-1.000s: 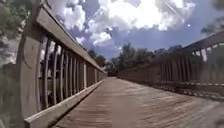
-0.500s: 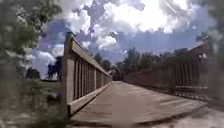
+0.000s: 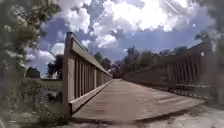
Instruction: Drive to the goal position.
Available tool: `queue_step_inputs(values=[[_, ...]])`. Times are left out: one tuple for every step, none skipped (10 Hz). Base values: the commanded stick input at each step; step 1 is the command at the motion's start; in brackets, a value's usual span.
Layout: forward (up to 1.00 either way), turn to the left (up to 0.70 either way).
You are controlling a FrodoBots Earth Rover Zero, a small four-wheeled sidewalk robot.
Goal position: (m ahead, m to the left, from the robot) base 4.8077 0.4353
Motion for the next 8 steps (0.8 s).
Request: queue_step_inputs(values=[[-0.7, 0.0], [-0.7, 0.0], [-0.7, 0.0], [-0.7, 0.0], [-0.7, 0.0], [-0.7, 0.0], [-0.7, 0.0], [-0.7, 0.0]])
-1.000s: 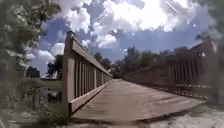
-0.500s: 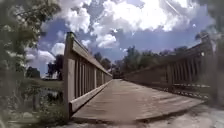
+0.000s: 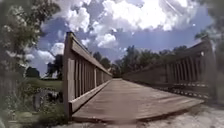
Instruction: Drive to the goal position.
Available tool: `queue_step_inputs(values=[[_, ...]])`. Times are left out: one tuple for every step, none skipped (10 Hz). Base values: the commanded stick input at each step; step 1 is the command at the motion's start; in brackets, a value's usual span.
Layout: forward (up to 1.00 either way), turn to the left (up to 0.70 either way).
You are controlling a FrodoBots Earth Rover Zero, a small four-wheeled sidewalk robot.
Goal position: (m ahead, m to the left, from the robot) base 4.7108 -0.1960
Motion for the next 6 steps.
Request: queue_step_inputs(values=[[-0.7, 0.0], [-0.7, 0.0], [-0.7, 0.0], [-0.7, 0.0], [-0.7, 0.0], [-0.43, 0.0]])
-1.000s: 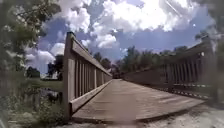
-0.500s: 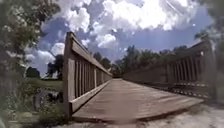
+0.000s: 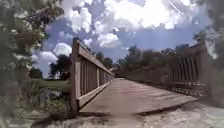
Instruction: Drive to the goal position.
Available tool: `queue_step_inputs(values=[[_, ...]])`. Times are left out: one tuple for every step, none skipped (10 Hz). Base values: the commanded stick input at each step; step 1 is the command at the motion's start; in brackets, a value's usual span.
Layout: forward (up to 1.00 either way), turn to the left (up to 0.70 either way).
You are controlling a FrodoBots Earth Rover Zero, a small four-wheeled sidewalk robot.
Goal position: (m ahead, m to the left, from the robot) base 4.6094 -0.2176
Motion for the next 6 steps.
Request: queue_step_inputs(values=[[0.0, 0.0], [0.0, 0.0], [0.0, 0.0], [0.0, 0.0], [0.0, 0.0], [0.0, 0.0]])
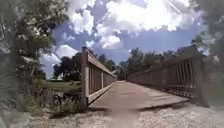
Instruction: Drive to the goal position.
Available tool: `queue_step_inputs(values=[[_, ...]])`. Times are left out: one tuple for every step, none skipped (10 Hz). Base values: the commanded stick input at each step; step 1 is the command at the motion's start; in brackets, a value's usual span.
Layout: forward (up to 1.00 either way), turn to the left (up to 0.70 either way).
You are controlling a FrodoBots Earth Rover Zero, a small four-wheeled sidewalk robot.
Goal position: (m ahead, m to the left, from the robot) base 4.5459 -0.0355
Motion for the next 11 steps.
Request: queue_step_inputs(values=[[0.0, 0.0], [0.0, 0.7], [0.0, 0.7], [0.0, 0.7], [0.0, 0.7], [0.0, 0.7], [0.0, 0.7], [0.0, 0.7], [0.0, 0.7], [0.0, 0.7], [0.0, 0.7]])
